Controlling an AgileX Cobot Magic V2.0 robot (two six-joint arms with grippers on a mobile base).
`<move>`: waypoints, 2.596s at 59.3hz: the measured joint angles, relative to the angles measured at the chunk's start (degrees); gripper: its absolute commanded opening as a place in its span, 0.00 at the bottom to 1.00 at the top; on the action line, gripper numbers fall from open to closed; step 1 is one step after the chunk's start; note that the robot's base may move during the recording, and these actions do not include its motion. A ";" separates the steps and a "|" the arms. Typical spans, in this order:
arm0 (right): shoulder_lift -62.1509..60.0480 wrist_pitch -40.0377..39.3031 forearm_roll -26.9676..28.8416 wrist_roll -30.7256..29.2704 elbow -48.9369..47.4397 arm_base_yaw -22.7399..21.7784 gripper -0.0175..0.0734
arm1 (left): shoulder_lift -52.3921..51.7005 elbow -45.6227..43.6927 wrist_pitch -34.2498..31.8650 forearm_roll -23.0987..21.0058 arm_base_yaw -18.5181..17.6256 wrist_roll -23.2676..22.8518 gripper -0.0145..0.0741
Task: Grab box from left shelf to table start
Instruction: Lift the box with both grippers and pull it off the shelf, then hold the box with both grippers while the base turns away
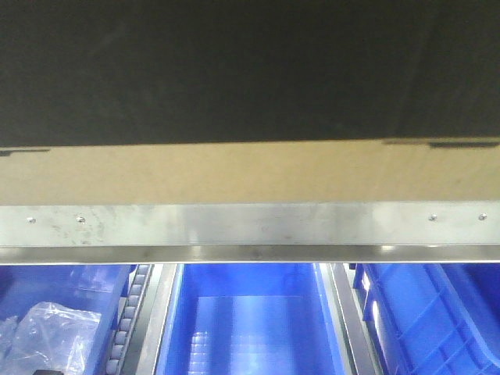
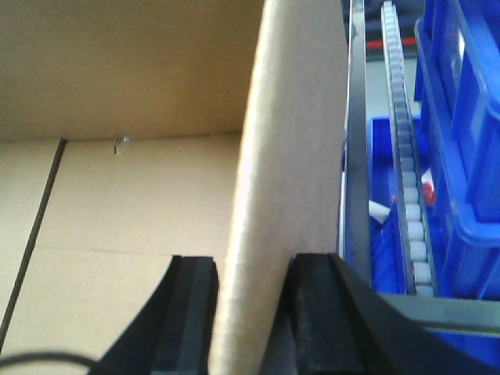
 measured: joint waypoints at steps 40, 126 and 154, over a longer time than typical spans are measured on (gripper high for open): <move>3.44 -0.82 1.11 -0.26 0.00 0.12 0.25 | -4.75 3.72 -8.04 1.49 0.00 2.54 0.07; 3.44 -0.71 1.21 -0.26 0.00 0.12 0.25 | -4.75 3.72 -8.34 1.54 0.00 2.95 0.07; 3.44 -0.71 1.21 -0.26 0.00 0.12 0.25 | -4.75 3.72 -8.34 1.54 0.00 3.07 0.07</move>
